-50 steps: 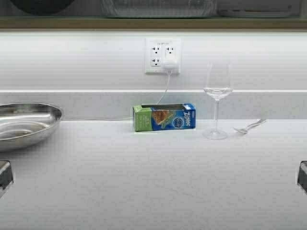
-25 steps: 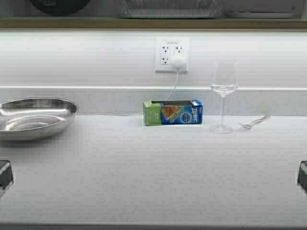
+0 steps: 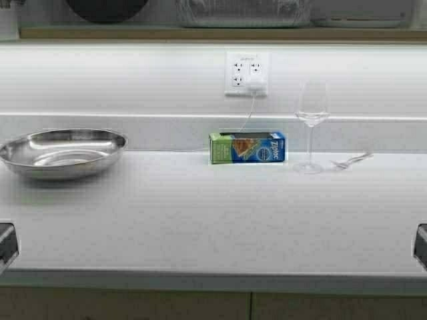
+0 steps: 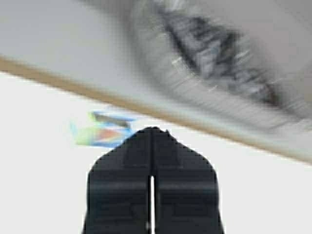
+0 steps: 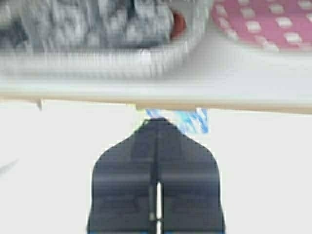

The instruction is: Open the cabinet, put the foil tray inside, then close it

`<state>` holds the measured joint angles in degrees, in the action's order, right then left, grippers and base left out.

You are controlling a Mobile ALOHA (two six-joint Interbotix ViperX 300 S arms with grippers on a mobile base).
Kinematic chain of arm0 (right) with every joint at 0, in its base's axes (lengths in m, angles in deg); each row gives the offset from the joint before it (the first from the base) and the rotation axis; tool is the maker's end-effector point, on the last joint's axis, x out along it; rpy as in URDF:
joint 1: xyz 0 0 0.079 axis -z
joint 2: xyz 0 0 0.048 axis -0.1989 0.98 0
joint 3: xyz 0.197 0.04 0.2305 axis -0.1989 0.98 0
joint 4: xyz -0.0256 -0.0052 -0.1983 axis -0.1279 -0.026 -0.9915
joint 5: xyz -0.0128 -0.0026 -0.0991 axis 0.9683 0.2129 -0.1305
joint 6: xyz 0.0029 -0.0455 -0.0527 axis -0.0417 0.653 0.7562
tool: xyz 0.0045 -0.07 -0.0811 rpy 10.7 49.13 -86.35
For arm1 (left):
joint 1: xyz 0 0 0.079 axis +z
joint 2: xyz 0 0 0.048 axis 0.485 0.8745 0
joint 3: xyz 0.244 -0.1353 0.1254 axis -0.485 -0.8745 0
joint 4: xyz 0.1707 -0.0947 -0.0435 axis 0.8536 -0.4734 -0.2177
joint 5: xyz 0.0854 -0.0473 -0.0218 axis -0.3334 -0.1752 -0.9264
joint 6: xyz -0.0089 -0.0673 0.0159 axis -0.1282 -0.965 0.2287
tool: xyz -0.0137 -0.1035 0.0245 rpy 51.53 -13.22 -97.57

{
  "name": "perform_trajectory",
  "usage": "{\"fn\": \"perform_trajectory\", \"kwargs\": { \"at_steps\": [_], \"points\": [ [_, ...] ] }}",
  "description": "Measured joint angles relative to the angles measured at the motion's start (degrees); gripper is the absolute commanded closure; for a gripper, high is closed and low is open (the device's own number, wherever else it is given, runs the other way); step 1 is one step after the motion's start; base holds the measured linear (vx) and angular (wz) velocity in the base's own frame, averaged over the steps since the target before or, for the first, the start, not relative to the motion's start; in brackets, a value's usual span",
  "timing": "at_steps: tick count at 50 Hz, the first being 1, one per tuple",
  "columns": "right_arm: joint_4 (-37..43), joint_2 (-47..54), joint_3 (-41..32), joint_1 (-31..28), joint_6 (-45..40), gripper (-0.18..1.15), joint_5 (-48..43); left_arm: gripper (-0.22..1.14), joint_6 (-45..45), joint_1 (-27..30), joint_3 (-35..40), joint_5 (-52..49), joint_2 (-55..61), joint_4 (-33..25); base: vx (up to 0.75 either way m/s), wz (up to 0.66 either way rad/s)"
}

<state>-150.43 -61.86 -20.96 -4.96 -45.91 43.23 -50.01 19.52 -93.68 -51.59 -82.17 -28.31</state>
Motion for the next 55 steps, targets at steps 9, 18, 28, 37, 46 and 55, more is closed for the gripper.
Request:
{"fn": "perform_trajectory", "kwargs": {
  "at_steps": [9, 18, 28, 37, 46, 55],
  "points": [
    [1.05, 2.29, 1.23, -1.76, 0.00, 0.89, 1.85, 0.87, 7.65, -0.09, -3.78, -6.68, -3.78, -2.37, -0.23, -0.08],
    [2.29, 5.89, 1.32, -2.02, 0.09, 0.89, 0.35, 0.88, 11.34, -0.26, -5.27, -8.79, -3.43, -3.16, -0.30, -0.07],
    [2.55, 6.50, 0.70, -2.37, 0.26, 0.89, 0.26, 0.88, 12.74, -0.18, -5.27, -9.05, -1.49, -3.25, -0.31, -0.03],
    [2.55, 7.47, -0.70, -2.46, 0.97, 0.89, 1.41, 0.87, 13.01, -0.26, -3.96, -9.14, 1.32, -3.34, -0.27, 0.00],
    [2.02, 7.65, -0.88, -2.37, 2.46, 0.89, 3.69, 0.88, 13.80, -0.18, -2.99, -9.76, 2.37, -3.43, -0.24, 0.01],
    [1.76, 6.06, -1.41, 1.41, 3.96, 0.90, 6.50, 0.87, 16.35, 1.14, -0.79, -14.68, 2.37, -3.43, -0.23, 0.03]
  ]
}}
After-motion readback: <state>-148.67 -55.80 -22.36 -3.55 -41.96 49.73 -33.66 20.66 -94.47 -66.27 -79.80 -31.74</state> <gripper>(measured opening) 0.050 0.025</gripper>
